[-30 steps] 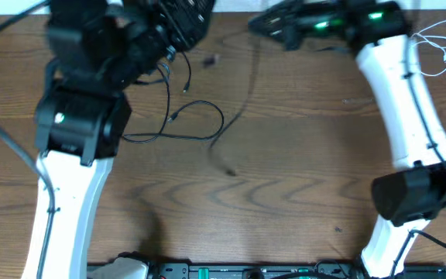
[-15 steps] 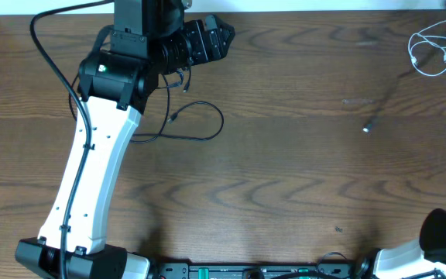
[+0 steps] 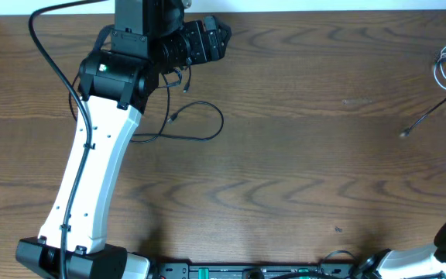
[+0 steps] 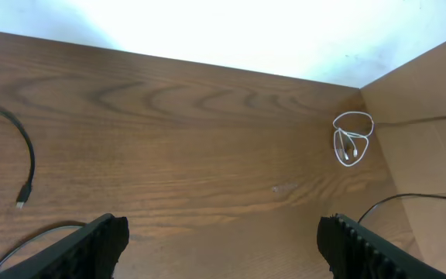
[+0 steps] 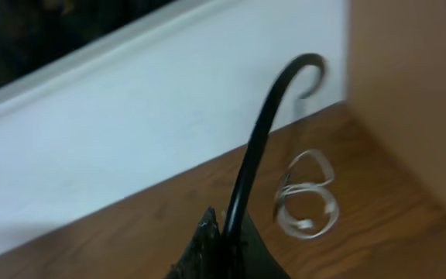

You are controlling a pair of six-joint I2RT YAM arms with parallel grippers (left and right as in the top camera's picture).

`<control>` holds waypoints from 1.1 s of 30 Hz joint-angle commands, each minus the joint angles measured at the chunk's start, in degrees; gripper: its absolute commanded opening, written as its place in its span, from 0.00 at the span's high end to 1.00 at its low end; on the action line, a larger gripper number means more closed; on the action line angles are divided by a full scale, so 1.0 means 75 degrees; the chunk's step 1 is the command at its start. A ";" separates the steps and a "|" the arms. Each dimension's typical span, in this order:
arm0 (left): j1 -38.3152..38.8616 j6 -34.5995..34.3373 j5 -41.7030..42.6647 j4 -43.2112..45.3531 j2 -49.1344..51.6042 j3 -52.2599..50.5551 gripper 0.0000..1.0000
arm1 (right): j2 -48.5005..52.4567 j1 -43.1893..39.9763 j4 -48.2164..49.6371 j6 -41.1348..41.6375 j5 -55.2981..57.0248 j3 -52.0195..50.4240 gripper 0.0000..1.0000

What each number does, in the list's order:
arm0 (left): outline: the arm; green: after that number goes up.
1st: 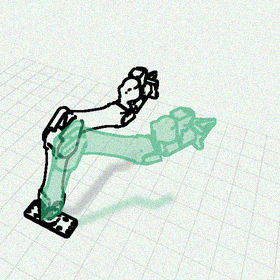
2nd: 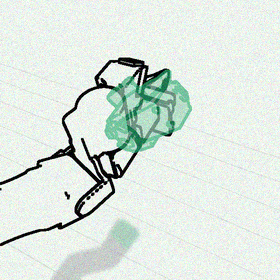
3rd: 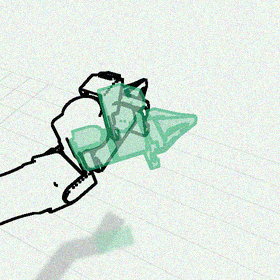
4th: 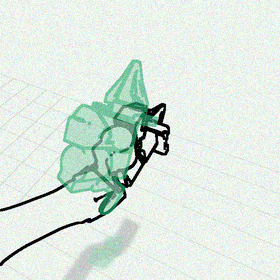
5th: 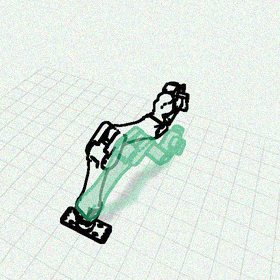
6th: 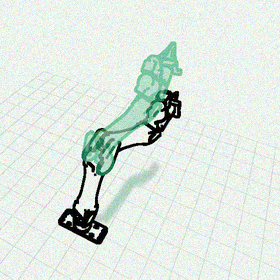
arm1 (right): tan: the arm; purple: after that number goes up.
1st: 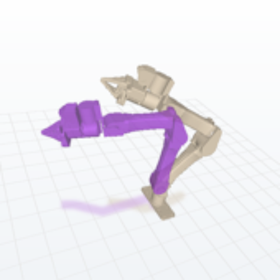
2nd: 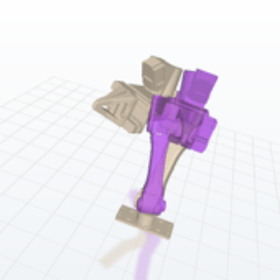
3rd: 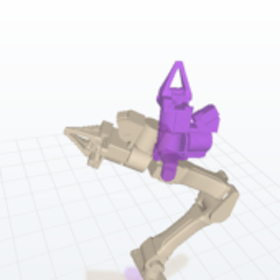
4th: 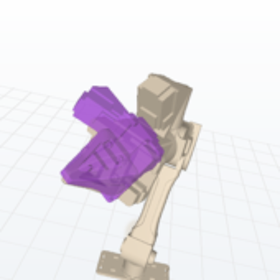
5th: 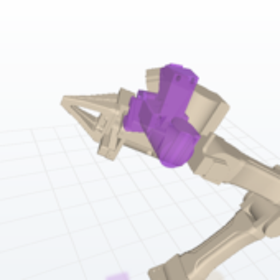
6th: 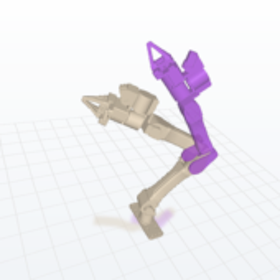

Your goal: Untangle cables

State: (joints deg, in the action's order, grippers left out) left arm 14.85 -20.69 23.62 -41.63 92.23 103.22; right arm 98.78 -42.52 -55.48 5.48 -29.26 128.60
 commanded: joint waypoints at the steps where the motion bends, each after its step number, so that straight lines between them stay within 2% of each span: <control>1: 0.0003 0.0157 -0.0108 0.0009 -0.0006 0.0082 0.17 | 0.0111 -0.0192 0.0315 0.0032 0.1154 0.0140 0.99; 5: 0.0003 0.0157 -0.0122 0.0012 0.0009 0.0055 0.16 | 0.0621 -0.0175 0.0769 0.0035 0.2291 0.0140 0.99; 11: 0.0003 0.0160 -0.0472 0.0009 0.0035 0.0017 0.17 | 0.1804 -0.0169 0.1609 0.0358 0.2369 0.0140 0.99; 12: 0.0003 0.0224 -0.0510 0.0015 0.0035 0.0017 0.17 | 0.2203 -0.0166 0.1816 0.0731 0.2366 0.0140 0.93; 13: 0.0003 0.0286 -0.0510 0.0012 0.0035 0.0017 0.17 | 0.2393 -0.0152 0.1871 0.0921 0.2337 0.0140 0.71; 14: 0.0003 0.0367 -0.0510 0.0012 0.0035 0.0017 0.16 | 0.2559 -0.0128 0.1871 0.1093 0.2299 0.0140 0.08; 15: 0.0000 0.0455 -0.0513 0.0012 0.0035 0.0017 0.16 | 0.2667 -0.0111 0.1795 0.1201 0.2302 0.0140 0.01; 20: 0.0000 0.0880 -0.1174 -0.0131 0.0035 0.0017 0.17 | 0.2795 0.0102 0.0956 0.1239 0.2159 0.0140 0.01; 24: -0.0006 0.1279 -0.2244 -0.0685 0.0038 0.0017 0.16 | 0.2640 0.0323 0.0152 0.0714 0.1145 0.0143 0.01; 28: -0.0187 0.1274 -0.3252 -0.1413 0.0128 0.0017 0.11 | 0.2600 0.0766 -0.0650 0.0393 0.0294 0.0140 0.01; 33: -0.0935 0.1317 -0.3322 -0.2043 0.0560 0.0000 0.11 | 0.2600 0.1781 -0.1445 -0.0140 0.0254 0.0140 0.01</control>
State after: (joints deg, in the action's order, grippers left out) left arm 11.60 -12.14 2.66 -55.48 93.36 103.22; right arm 120.36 -34.20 -64.88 8.64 -23.97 128.88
